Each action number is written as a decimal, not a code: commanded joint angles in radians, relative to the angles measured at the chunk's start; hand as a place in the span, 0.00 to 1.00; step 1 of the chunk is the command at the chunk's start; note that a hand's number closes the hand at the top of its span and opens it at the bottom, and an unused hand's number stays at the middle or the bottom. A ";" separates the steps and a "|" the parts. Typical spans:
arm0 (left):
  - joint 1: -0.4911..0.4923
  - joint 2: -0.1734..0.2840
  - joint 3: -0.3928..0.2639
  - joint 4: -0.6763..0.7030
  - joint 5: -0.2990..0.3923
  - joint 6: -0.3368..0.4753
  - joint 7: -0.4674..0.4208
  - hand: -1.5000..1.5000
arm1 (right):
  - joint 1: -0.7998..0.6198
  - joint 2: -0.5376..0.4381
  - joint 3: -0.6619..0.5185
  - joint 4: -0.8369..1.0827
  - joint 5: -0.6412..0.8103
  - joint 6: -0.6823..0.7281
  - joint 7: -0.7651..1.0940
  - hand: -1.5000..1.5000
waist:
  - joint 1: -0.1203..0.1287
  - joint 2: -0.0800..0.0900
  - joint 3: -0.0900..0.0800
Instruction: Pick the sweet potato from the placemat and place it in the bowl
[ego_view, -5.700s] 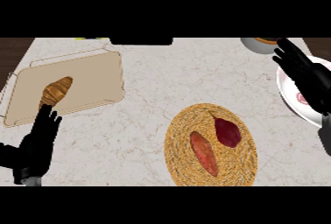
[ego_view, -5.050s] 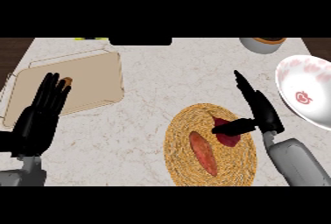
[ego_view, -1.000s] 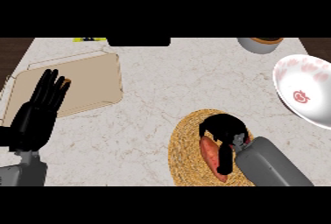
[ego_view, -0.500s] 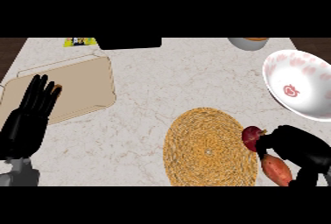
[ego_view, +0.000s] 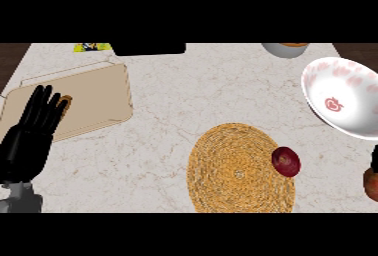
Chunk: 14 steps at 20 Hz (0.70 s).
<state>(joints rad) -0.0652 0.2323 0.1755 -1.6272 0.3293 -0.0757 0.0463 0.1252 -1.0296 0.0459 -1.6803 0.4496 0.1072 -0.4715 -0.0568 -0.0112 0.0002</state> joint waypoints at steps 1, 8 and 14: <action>-0.018 0.014 0.016 0.010 0.014 -0.007 0.016 0.50 | 0.063 -0.056 -0.226 -0.014 -0.138 -0.002 -0.027 1.00 | 0.006 0.001 -0.001; -0.033 -0.037 -0.041 -0.020 -0.022 0.017 0.022 0.50 | 0.022 -0.003 -0.385 0.111 -0.191 0.048 0.016 1.00 | 0.054 0.010 0.000; 0.001 -0.056 -0.074 -0.072 -0.026 -0.001 0.032 0.50 | -0.205 -0.005 -0.362 0.276 -0.217 0.116 0.105 1.00 | 0.079 0.014 0.000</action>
<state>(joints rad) -0.0827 0.2018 0.1327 -1.6354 0.3058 -0.0865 0.0508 0.0468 -1.0486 -0.3337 -1.5131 0.2354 0.2033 -0.4037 0.0021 0.0000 -0.0002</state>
